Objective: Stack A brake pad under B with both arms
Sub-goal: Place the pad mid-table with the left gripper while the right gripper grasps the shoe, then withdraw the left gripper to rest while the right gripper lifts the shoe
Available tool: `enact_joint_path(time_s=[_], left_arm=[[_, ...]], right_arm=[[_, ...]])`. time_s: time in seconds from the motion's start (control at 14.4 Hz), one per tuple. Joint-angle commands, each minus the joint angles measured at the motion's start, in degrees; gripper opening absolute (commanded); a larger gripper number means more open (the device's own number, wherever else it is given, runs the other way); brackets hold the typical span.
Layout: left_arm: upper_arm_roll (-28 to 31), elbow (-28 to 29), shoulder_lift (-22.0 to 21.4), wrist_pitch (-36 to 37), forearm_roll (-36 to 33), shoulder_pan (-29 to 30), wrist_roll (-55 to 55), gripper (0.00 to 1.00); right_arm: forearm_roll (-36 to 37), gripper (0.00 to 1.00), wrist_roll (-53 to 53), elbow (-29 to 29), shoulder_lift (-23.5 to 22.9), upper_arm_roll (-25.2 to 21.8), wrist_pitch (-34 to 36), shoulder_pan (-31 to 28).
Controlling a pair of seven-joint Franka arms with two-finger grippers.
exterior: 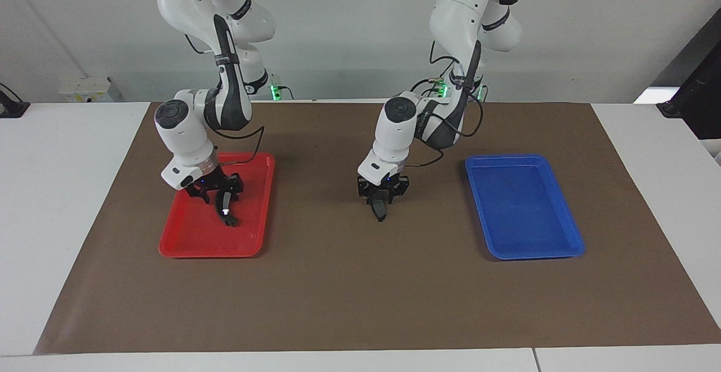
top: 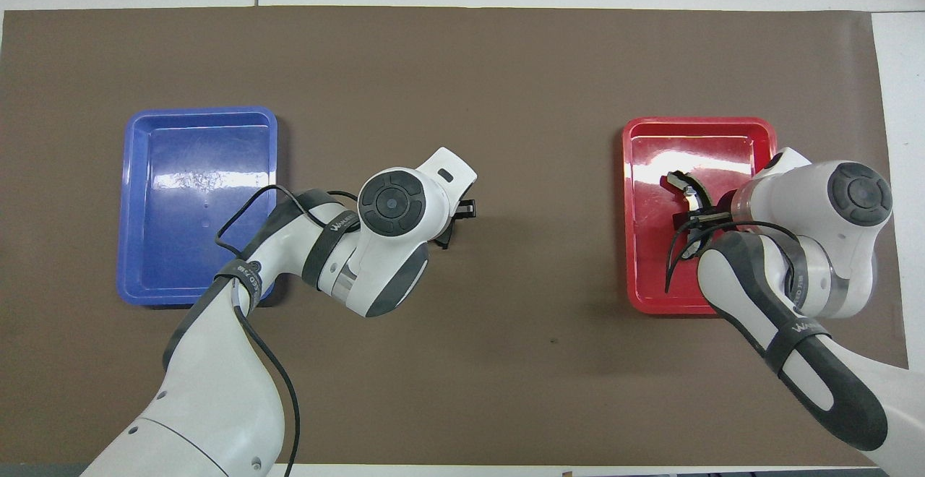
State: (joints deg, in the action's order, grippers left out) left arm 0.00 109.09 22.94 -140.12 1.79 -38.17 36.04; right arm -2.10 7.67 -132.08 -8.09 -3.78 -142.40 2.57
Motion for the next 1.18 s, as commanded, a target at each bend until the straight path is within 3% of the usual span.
enact_joint_path(time_s=[0.0, 0.14, 0.28, 0.49, 0.69, 0.9, 1.11], left_arm=[[0.4, -0.4, -3.3, 4.7, 0.1, 4.0, -5.4, 0.99], [0.4, -0.5, -7.2, 9.7, 0.1, 9.2, -12.6, 0.99], [0.6, -1.8, -10.9, 17.1, 0.1, 14.2, -20.4, 0.99], [0.8, -7.2, -12.9, 28.5, 0.1, 22.5, -32.5, 0.99], [0.9, -9.4, -16.0, 34.9, 0.1, 28.3, -39.6, 0.99], [1.0, -9.5, -21.0, 39.1, 0.0, 31.7, -43.2, 0.99], [1.1, -11.3, -22.6, 45.3, 0.0, 34.6, -45.6, 0.99]], right_arm=[[-1.1, 0.3, 1.1, -1.1, 1.2, 0.2, -0.8, -0.4], [-1.1, 0.0, -1.2, 0.3, 1.0, 0.2, 0.4, -0.4], [-1.1, 0.0, -2.0, 3.5, 0.7, 0.3, 4.7, -0.1], [-1.1, 0.0, -5.6, 9.2, 1.1, 0.4, 13.2, 1.3], [-1.0, 0.0, -13.3, 15.6, 0.3, 0.4, 20.4, 8.2], [-1.1, 0.0, -24.6, 18.7, -1.6, 0.4, 19.9, 17.4], [-1.1, 0.0, -33.7, 27.7, -8.3, 0.4, 20.6, 25.4]])
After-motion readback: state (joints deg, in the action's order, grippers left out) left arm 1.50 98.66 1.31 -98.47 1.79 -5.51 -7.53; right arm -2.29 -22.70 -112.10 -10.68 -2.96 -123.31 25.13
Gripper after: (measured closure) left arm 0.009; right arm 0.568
